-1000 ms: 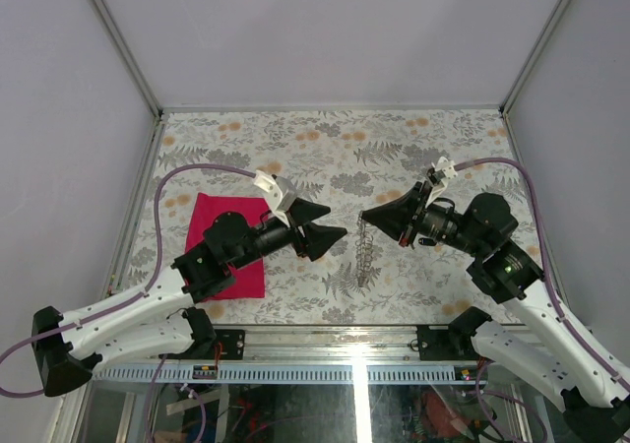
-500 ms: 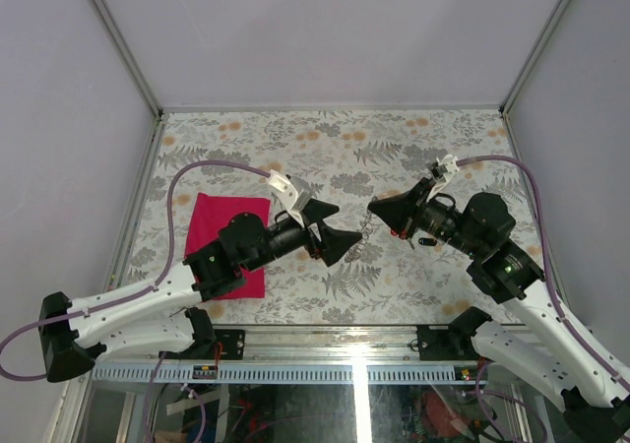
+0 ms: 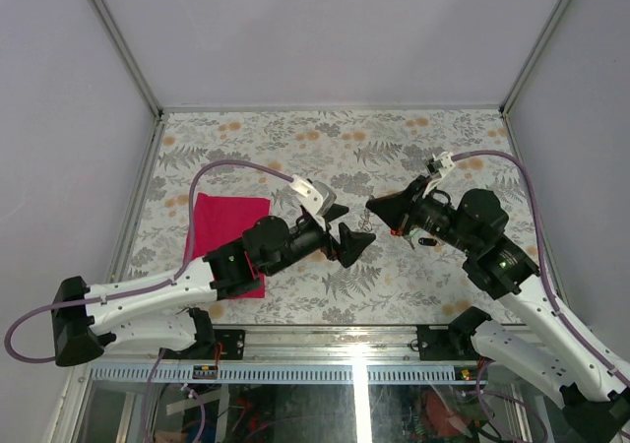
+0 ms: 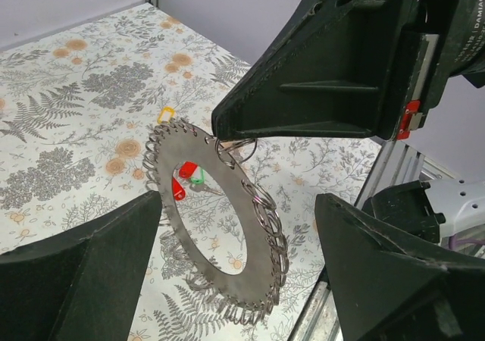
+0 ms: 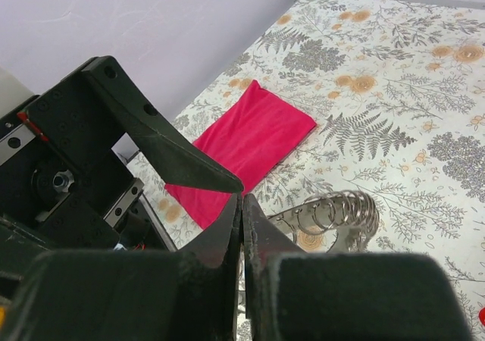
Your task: Put the keys on the keyring
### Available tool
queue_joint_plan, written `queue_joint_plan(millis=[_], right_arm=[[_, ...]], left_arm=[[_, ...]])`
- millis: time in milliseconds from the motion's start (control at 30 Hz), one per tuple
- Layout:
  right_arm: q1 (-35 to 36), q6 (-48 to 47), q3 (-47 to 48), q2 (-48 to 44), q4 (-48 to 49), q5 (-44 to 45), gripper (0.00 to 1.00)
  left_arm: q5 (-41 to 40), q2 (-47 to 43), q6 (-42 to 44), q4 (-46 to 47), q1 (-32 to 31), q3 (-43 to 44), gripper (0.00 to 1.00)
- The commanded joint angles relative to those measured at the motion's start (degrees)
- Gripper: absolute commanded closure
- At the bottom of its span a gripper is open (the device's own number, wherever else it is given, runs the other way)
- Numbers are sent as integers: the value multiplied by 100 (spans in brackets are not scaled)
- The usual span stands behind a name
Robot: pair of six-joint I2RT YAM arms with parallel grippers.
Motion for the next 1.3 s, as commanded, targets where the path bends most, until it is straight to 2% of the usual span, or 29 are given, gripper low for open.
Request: queue_joint_plan(millis=[0, 133, 433, 700, 867, 967, 1133, 1267], right_arm=[[53, 136, 180, 0, 416, 88, 100], [48, 207, 212, -33, 416, 46, 100], [48, 541, 109, -40, 630, -89, 100], [48, 566, 112, -90, 589, -79, 100], [48, 521, 129, -126, 581, -78, 100], [53, 512, 149, -165, 591, -98, 92], [48, 538, 118, -337, 732, -257, 66], [48, 626, 83, -494, 886, -413, 56]], left_arm=[[-470, 147, 169, 222, -60, 286, 17], [-941, 364, 203, -82, -88, 485, 23], [-1383, 740, 332, -477, -140, 790, 36], [-1391, 879, 408, -806, -156, 1000, 64], [-1399, 811, 414, -941, -153, 1071, 87], [-1397, 744, 417, -1003, -148, 1072, 100], [-1401, 610, 367, -1020, -157, 1010, 100], [-1415, 499, 306, -963, -156, 936, 100]])
